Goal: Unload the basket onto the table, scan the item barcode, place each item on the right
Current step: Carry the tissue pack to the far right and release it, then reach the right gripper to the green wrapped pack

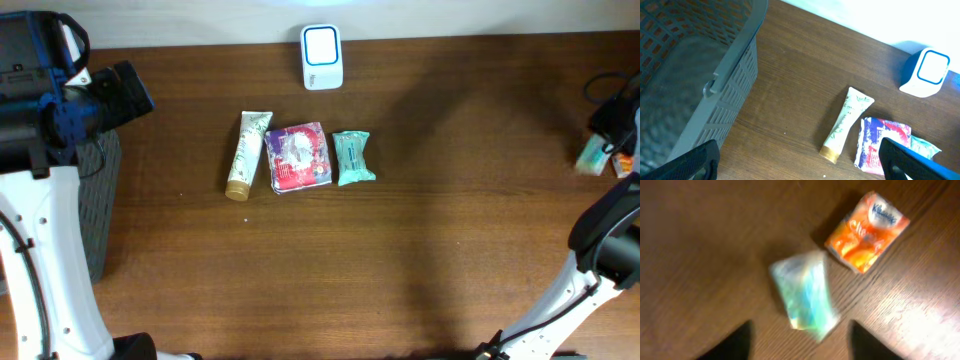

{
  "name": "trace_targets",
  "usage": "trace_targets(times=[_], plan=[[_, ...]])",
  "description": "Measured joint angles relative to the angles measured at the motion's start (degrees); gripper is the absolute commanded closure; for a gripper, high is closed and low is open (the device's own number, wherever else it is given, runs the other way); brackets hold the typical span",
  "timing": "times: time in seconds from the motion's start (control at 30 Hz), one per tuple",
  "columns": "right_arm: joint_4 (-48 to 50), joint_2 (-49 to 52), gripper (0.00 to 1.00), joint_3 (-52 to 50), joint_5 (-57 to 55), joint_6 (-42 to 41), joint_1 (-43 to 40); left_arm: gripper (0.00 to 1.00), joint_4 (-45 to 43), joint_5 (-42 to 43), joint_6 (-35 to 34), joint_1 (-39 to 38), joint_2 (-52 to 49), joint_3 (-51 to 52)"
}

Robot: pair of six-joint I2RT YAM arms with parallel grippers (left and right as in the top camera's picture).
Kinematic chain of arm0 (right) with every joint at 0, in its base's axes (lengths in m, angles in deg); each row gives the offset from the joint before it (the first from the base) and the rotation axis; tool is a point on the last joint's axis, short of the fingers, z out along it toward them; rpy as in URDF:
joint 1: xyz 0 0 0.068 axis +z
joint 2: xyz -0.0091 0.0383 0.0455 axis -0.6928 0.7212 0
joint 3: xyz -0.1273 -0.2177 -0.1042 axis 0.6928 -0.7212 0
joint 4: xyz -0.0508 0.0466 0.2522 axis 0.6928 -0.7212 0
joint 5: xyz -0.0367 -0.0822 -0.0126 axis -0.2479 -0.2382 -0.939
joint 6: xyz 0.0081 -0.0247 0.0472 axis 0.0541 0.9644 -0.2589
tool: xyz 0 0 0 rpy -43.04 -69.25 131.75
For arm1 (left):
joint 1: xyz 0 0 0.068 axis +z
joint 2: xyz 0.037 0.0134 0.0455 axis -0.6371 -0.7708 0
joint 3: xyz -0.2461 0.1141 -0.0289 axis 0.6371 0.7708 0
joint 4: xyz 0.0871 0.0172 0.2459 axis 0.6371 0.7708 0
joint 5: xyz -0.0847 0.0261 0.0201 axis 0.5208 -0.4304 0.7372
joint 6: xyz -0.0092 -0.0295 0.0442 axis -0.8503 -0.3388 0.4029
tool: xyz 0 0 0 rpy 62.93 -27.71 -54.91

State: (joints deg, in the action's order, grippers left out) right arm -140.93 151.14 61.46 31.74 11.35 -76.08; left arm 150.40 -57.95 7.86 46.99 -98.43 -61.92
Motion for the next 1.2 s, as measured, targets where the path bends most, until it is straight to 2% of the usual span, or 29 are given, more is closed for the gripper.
trace_targets(times=[0.03, 0.23, 0.33, 0.4, 0.47, 0.6, 0.73, 0.9, 1.0, 1.2], plan=[[-0.3, 0.0, 0.01, -1.4, 0.0, 0.4, 0.0, 0.01, 0.0, 0.0, 0.0, 0.0, 0.0, 0.0], [-3.3, -2.4, 0.01, -2.2, 3.8, 1.0, 0.0, 0.01, 0.0, 0.0, 0.0, 0.0, 0.0, 0.0], [-4.4, -14.0, 0.01, -2.4, 14.0, 1.0, 0.2, 0.01, 0.0, 0.0, 0.0, 0.0, 0.0, 0.0], [-6.1, -23.2, 0.01, -2.4, 17.6, 1.0, 1.5, 0.01, 0.0, 0.0, 0.0, 0.0, 0.0, 0.0], [-9.0, -27.7, 0.01, -2.0, 19.1, 1.0, 5.0, 0.01, 0.0, 0.0, 0.0, 0.0, 0.0, 0.0], [-12.6, -26.4, 0.01, -2.3, 20.1, 1.0, 15.5, 0.01, 0.0, 0.0, 0.0, 0.0, 0.0, 0.0], [-12.2, -25.4, 0.01, -9.0, 20.2, 1.0, 24.6, 0.01, 0.0, 0.0, 0.0, 0.0, 0.0, 0.0], [-6.8, -23.9, 0.01, -18.7, 20.3, 1.0, 32.2, 0.01, 0.0, 0.0, 0.0, 0.0, 0.0, 0.0], [-3.6, -23.3, 0.01, -20.6, 20.3, 1.0, 35.8, 0.01, 0.0, 0.0, 0.0, 0.0, 0.0, 0.0], [9.9, -19.1, 0.01, -25.2, 26.6, 0.5, 41.0, 0.01, 0.0, 0.0, 0.0, 0.0, 0.0, 0.0]])
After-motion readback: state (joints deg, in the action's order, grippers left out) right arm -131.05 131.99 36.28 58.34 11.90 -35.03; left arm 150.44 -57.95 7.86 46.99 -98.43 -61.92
